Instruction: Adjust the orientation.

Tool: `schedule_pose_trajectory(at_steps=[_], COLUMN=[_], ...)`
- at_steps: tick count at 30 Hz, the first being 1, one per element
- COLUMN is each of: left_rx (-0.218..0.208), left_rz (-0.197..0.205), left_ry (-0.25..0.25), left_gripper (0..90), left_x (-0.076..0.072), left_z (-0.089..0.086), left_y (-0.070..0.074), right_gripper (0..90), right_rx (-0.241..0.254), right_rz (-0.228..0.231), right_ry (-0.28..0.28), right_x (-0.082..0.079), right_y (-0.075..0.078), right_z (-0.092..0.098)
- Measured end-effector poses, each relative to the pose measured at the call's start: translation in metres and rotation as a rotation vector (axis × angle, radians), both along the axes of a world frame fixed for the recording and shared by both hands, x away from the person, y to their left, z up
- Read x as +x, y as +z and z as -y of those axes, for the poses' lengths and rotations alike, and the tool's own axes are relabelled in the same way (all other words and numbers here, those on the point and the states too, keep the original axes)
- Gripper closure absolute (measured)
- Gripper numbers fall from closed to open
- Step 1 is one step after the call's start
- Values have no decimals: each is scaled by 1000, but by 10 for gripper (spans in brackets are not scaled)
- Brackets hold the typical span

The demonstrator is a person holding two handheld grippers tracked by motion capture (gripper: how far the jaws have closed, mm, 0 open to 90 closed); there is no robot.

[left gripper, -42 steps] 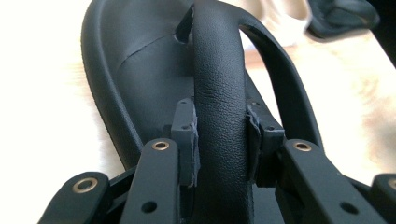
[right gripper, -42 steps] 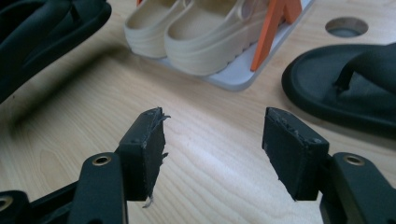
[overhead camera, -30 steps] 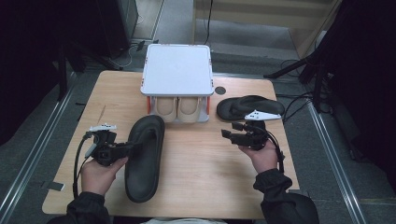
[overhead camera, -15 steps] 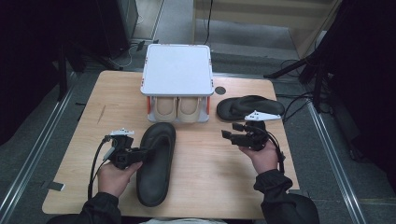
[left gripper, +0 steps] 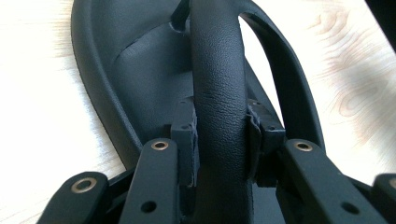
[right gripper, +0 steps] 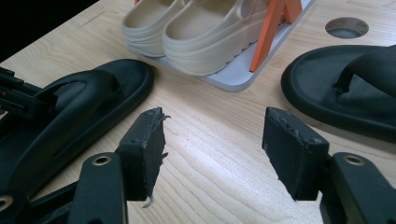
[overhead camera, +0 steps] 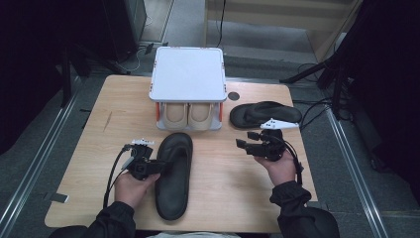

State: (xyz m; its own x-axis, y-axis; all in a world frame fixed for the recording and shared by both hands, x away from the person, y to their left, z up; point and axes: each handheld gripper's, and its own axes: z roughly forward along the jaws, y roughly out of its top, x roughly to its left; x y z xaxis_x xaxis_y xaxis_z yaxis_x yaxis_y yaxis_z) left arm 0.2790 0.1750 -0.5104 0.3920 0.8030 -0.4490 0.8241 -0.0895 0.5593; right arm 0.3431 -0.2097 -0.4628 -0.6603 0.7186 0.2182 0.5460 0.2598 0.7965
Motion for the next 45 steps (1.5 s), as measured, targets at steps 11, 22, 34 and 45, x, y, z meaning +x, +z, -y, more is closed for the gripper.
schedule_pose_trajectory(at_steps=[11, 22, 34, 45], left_rx=[28, 58, 56, 62], left_rz=[36, 56, 69, 83], left_ry=[-6, -4, -32, -4], left_gripper=[546, 455, 424, 411], left_x=[-1, 0, 6, 8], left_z=[-1, -20, -36, -51], left_y=[10, 27, 29, 28], right_gripper=[394, 404, 461, 597], right_rx=[1, 4, -8, -12], right_rz=[5, 11, 8, -4], right_ry=[-11, -39, -67, -136], right_x=[0, 1, 5, 25], right_y=[1, 2, 2, -2], right_z=[4, 14, 27, 48])
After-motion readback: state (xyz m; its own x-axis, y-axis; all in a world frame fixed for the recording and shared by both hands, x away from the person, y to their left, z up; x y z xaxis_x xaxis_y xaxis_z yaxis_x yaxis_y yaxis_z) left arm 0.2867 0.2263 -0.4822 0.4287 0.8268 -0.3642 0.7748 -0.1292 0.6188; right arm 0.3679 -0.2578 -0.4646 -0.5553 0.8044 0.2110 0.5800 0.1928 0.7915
